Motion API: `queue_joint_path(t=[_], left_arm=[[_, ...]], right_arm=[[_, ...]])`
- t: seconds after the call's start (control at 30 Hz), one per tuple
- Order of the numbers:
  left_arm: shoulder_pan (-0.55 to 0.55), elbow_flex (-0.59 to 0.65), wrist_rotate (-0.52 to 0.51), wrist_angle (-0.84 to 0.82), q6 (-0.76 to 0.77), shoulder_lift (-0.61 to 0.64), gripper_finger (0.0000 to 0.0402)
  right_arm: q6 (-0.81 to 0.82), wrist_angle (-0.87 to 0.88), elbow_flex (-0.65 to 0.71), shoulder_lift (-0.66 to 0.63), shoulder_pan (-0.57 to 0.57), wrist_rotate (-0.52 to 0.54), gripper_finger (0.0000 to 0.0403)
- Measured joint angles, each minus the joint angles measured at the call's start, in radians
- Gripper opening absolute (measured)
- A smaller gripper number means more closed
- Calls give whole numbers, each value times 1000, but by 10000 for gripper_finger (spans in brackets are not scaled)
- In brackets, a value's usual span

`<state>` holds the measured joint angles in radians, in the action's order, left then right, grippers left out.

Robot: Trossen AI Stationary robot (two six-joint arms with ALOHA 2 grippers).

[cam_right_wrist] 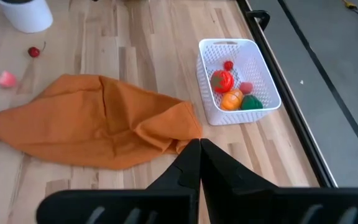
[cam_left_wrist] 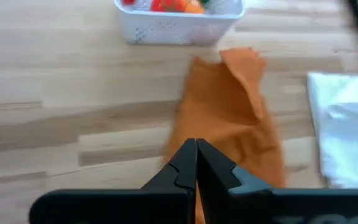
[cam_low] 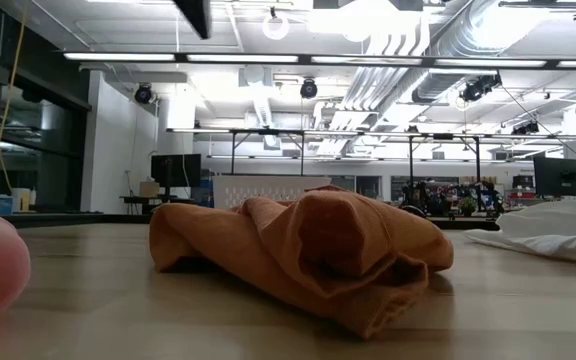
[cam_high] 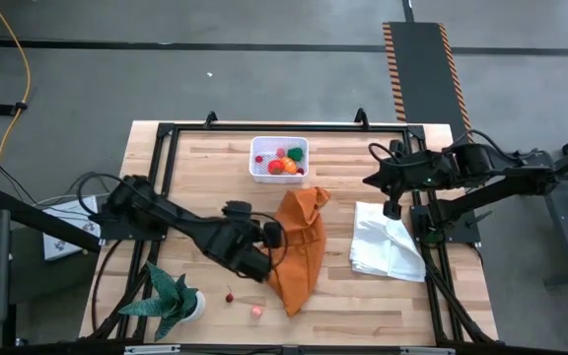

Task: Pick and placing Produce into tupperware
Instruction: Put the pink peach into the white basket

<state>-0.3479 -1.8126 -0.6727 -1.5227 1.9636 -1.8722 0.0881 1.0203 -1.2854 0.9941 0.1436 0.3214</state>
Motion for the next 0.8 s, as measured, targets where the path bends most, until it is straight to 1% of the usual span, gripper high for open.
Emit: queue_joint_path(t=[0.07,0.13,0.23,0.4,0.7,0.8], left_arm=[[-14,-61,-23,-63,27,-44,0],[-30,-108,-64,-38,50,-82,0],[-51,-132,-55,-51,76,-120,0],[-96,-133,-24,-47,153,-154,0],[-226,-134,-14,-44,169,-164,0],[-260,-134,10,-42,204,-165,0]], right_arm=[[1,4,0,-4,0,-3,0],[1,15,0,-7,0,-5,0],[0,16,0,-14,0,-5,0],[-2,14,0,-16,0,-5,0],[-18,13,0,-17,0,-5,0],[-18,9,0,-17,0,-5,0]])
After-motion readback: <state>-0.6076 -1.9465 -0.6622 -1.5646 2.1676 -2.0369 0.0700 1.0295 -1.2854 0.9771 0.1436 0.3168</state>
